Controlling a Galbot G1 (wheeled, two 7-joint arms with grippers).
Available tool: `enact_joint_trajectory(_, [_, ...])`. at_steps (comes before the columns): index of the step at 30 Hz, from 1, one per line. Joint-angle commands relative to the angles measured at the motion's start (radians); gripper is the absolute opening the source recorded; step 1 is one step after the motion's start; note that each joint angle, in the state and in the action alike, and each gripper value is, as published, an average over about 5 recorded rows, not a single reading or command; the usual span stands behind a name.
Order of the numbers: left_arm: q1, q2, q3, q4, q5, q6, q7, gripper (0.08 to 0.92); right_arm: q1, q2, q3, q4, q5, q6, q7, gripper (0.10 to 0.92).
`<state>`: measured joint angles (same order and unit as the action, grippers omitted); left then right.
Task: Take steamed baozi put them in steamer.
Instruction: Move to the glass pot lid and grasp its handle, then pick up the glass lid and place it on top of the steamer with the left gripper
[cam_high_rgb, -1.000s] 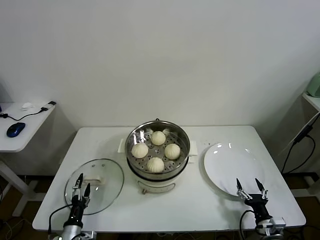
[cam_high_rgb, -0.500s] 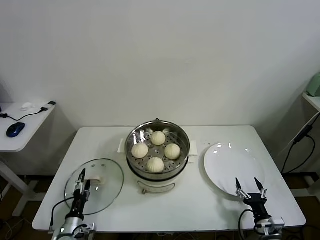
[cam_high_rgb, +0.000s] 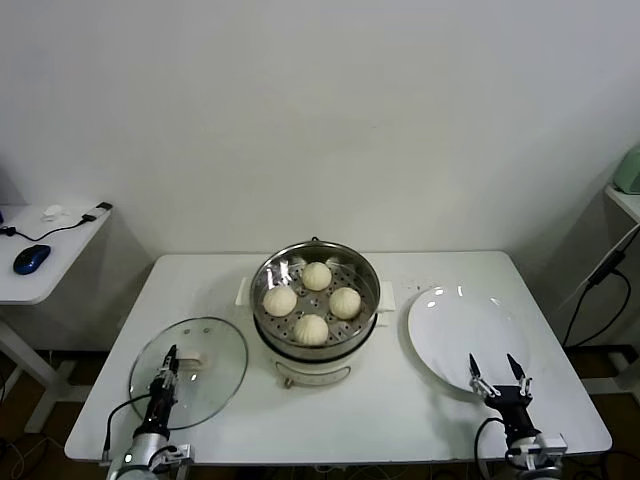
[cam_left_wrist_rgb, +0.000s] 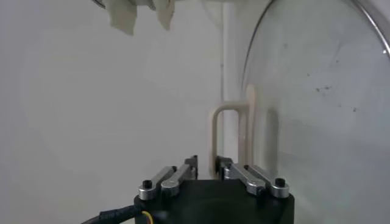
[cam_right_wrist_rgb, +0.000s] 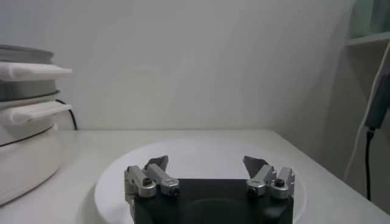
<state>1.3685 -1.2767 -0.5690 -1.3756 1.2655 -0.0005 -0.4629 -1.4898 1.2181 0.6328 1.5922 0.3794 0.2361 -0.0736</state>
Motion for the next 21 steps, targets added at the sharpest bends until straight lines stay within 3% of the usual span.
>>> enact_joint_trajectory(1, [0.007, 0.000, -0.007, -0.021, -0.012, -0.005, 0.002, 0.221, 0.001, 0.002, 0.000, 0.013, -0.003, -0.004, 0.005, 0.823])
enact_joint_trajectory(5, [0.035, 0.008, -0.026, -0.129, -0.057, -0.006, 0.039, 0.142, 0.005, 0.002, 0.000, 0.019, -0.004, -0.004, 0.007, 0.823])
enact_joint_trajectory(11, [0.084, 0.067, -0.075, -0.331, -0.169, 0.023, 0.129, 0.135, 0.000, 0.003, 0.005, 0.030, -0.008, -0.004, 0.008, 0.823])
enact_joint_trajectory(17, [0.128, 0.188, -0.118, -0.587, -0.341, 0.178, 0.370, 0.135, 0.001, -0.003, 0.010, 0.054, -0.064, -0.048, 0.042, 0.823])
enact_joint_trajectory(21, [0.084, 0.251, -0.097, -0.738, -0.376, 0.321, 0.511, 0.135, -0.001, -0.009, 0.005, 0.080, -0.082, -0.090, 0.055, 0.823])
